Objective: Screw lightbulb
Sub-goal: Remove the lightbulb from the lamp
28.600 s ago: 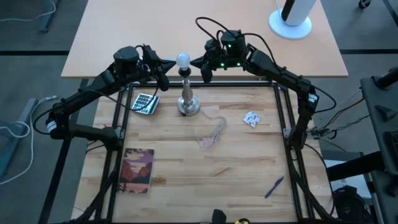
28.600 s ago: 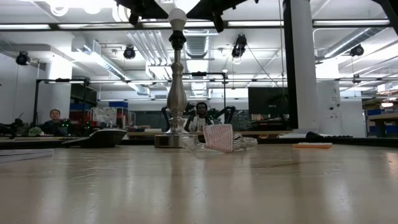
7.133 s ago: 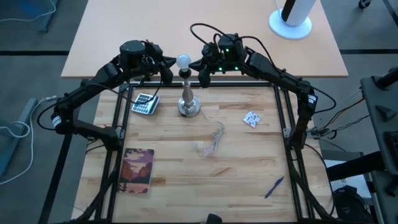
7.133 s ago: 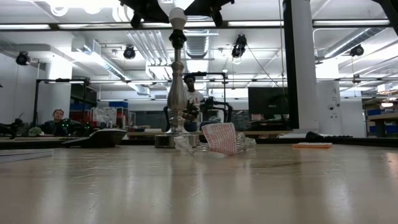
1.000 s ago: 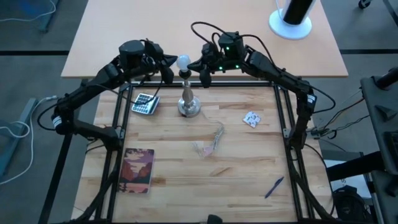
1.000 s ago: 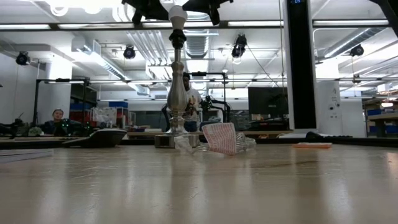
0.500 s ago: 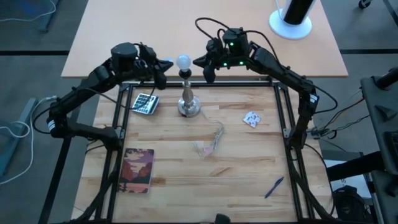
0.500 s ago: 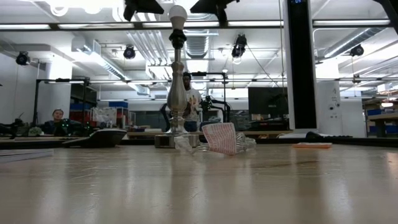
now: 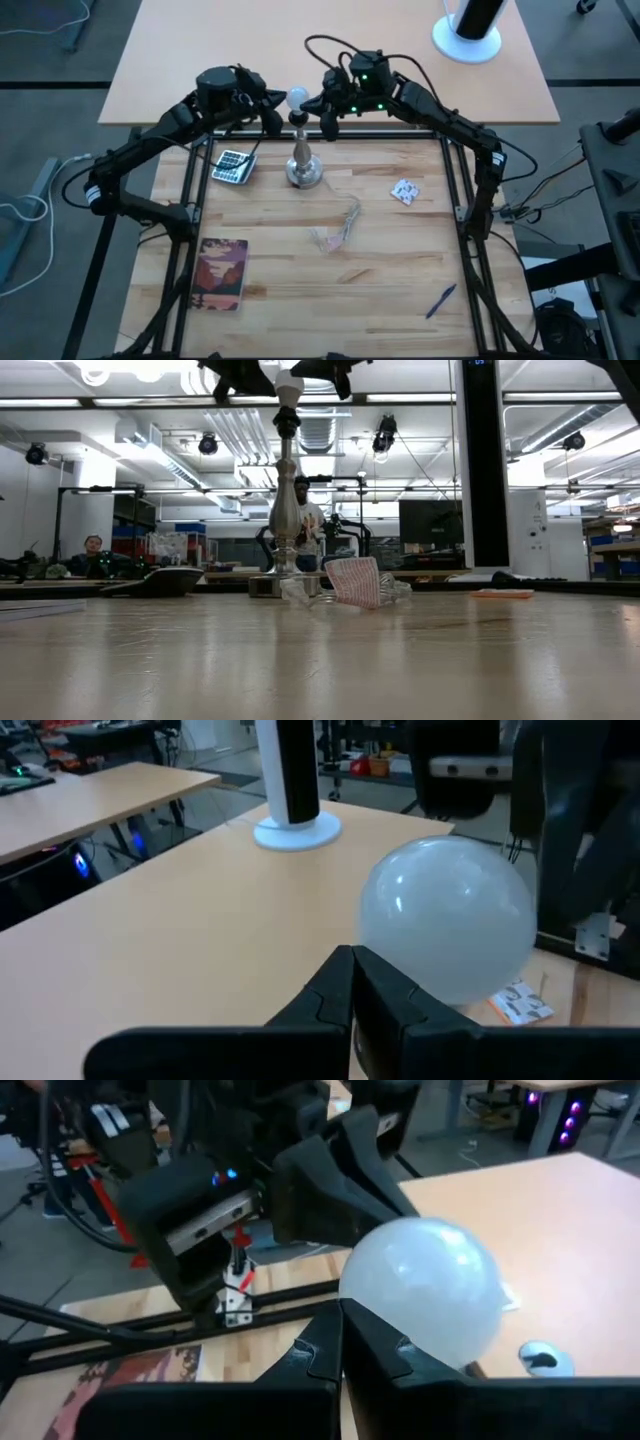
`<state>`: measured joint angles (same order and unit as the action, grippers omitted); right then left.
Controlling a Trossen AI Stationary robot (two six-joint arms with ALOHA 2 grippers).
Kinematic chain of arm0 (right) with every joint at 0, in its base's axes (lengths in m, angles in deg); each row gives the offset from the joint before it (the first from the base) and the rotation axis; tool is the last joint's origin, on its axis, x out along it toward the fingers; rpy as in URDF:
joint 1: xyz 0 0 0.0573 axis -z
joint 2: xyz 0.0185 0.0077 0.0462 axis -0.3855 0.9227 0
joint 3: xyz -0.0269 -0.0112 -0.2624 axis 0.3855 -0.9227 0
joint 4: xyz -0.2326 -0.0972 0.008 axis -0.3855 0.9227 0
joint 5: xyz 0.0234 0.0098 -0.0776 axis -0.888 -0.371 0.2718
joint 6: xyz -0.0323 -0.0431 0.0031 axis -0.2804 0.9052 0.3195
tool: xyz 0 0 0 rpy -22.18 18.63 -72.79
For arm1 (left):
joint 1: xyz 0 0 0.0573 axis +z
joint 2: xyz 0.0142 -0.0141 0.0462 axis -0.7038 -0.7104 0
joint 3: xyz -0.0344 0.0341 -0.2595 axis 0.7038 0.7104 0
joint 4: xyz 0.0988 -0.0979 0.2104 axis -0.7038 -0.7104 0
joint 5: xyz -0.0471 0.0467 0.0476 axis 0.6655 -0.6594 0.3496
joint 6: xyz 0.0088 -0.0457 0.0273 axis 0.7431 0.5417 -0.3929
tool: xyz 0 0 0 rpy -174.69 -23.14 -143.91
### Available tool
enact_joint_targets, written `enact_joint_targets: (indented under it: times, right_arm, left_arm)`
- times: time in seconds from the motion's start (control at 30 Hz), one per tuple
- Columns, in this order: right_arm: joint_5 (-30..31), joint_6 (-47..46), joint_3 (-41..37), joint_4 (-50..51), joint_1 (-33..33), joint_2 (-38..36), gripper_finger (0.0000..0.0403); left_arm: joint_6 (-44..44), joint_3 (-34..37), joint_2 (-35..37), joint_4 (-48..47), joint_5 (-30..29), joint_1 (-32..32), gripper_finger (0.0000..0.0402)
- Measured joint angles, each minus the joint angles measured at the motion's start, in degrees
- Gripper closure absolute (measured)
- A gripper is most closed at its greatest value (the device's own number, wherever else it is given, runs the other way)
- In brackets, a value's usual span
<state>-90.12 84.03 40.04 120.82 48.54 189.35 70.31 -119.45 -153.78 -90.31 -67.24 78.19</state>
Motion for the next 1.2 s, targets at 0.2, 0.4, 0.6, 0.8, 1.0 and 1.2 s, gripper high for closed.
enact_joint_targets:
  times: [0.2,0.4,0.6,0.8,1.0,1.2]
  right_arm:
    - [1.94,-2.65,0.01,0.15,0.04,0.85,0.0403]
    - [5.76,-2.07,0.64,2.79,0.63,-0.22,0.0403]
    - [9.03,0.55,0.67,4.33,1.13,-1.18,0.0403]
    - [1.05,0.44,0.67,3.92,0.81,-2.04,0.0403]
    - [-0.19,0.43,0.71,2.82,0.18,-0.53,0.0403]
    - [1.00,-1.07,0.70,0.88,0.37,0.63,0.0403]
  left_arm:
    - [1.52,0.00,0.09,-0.70,1.13,-0.02,0.0401]
    - [5.38,0.00,2.15,-4.47,4.87,-0.42,0.0401]
    - [6.21,-0.01,4.48,-7.66,6.63,-1.69,0.0401]
    - [4.87,-0.02,5.30,-7.45,-0.56,-1.68,0.0401]
    - [1.70,-0.02,3.53,-4.11,-3.38,-1.38,0.0401]
    - [1.68,-0.02,1.02,-0.65,-1.36,-1.29,0.0401]
